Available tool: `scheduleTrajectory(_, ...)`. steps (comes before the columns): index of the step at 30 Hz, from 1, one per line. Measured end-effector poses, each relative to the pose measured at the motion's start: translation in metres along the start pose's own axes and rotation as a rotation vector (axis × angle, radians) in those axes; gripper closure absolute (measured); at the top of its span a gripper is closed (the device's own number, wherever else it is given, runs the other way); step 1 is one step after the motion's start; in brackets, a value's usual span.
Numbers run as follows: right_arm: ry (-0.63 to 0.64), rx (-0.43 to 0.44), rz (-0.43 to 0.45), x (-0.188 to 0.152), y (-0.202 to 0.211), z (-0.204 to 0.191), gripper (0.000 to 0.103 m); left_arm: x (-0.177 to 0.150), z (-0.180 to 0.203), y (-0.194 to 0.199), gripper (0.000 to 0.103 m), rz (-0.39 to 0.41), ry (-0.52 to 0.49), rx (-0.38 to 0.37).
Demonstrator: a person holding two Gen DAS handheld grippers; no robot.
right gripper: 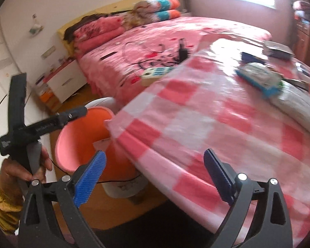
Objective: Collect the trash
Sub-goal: 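Move both tools back to the remaining trash on the table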
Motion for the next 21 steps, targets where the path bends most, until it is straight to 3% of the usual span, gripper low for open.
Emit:
scheduleTrajectory(8, -0.122, -0.162, 0.053, -0.008, 0.036, 0.080, 0.009, 0.018, 0.095, -0.008, 0.020, 0.057, -0.174, -0.200)
scheduleTrajectory(11, -0.167, -0.191, 0.066, -0.013, 0.050, 0.102, 0.007, 0.015, 0.116, -0.015, 0.020, 0.018, -0.214, -0.211)
scheduleTrajectory(14, -0.215, -0.242, 0.058, -0.023, 0.058, 0.127, 0.007, 0.014, 0.127, -0.020, 0.020, -0.040, -0.238, -0.162)
scheduleTrajectory(17, -0.304, -0.273, 0.023, -0.036, 0.061, 0.151, 0.007, 0.019, 0.150, -0.017, 0.020, -0.044, -0.324, -0.161)
scheduleTrajectory(21, -0.401, -0.285, 0.009, -0.041, 0.067, 0.182, 0.007, 0.024, 0.167, -0.016, 0.020, -0.058, -0.327, -0.200)
Point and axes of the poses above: each gripper's, at about its wrist camera, not at the fingertips, and y roughly against the way its jaws point, z to its right, x to its top, the point moved 10 cm from there along -y, roughly the way its jaws point, and after that the axes turned 14 degrees about -x, right-handed, at the moved point
